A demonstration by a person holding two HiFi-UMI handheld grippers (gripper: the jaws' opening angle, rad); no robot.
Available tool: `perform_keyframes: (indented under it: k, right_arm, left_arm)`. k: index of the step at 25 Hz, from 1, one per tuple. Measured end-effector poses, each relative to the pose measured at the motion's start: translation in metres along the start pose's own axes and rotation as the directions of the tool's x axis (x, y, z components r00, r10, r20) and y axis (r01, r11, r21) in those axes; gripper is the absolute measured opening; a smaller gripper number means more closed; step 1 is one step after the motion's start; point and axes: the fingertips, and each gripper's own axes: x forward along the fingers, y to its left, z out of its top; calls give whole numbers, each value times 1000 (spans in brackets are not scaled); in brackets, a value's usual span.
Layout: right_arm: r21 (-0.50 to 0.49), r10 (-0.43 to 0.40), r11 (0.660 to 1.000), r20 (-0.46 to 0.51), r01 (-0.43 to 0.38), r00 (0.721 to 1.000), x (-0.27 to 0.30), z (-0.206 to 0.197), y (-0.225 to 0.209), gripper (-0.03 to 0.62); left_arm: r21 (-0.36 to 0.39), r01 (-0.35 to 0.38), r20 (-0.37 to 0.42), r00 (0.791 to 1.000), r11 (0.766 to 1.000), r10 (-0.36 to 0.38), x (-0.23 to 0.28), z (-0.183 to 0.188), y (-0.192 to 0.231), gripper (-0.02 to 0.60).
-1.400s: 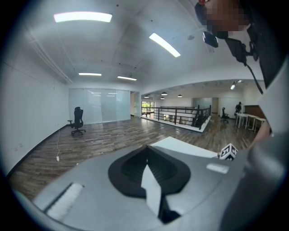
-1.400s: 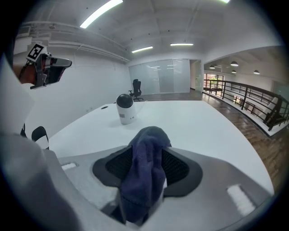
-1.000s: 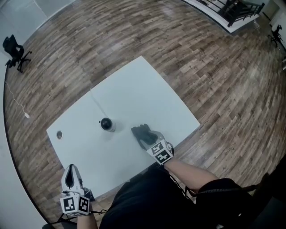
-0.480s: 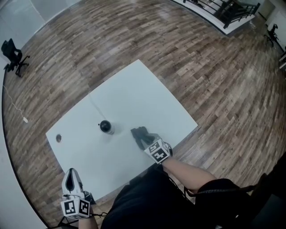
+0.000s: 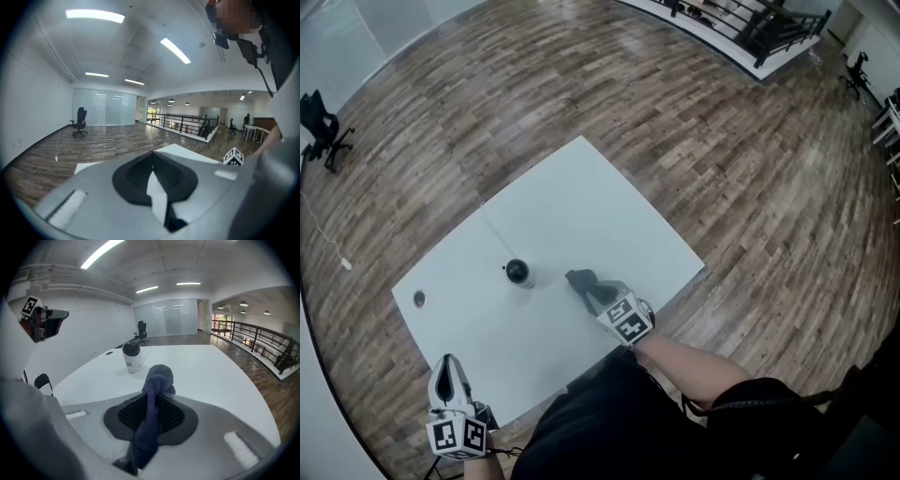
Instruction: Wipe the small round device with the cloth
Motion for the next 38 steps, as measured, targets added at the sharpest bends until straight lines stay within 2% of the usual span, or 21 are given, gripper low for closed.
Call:
perform_keyframes:
  k: [14,22,27,31,38]
  right_arm:
    - [-58,-49,997,117,57,992,-36,67,9,60]
    - [-91,-75,992,179,93,981,-57,106,32,59]
    - [-133,-58,987,207,87,977,-60,124,42,59]
    - [-146,-26,987,224,60,974,-52,140,42,59]
    - [-199,48,980,219,-4,974,-7,156,28,59]
  left_arm:
    - [-11,75,94,993,997,-73,17,-3,12,8]
    - [-63,76,95,993,995,-70,7,-24,27,8]
    - [-58,86,115,990,995,-79,7,-25,28,8]
    - [-48,55,133,990,997,-49,3,-10,29,8]
    - [-36,-68,138,988,997,72,-18,1,36,8]
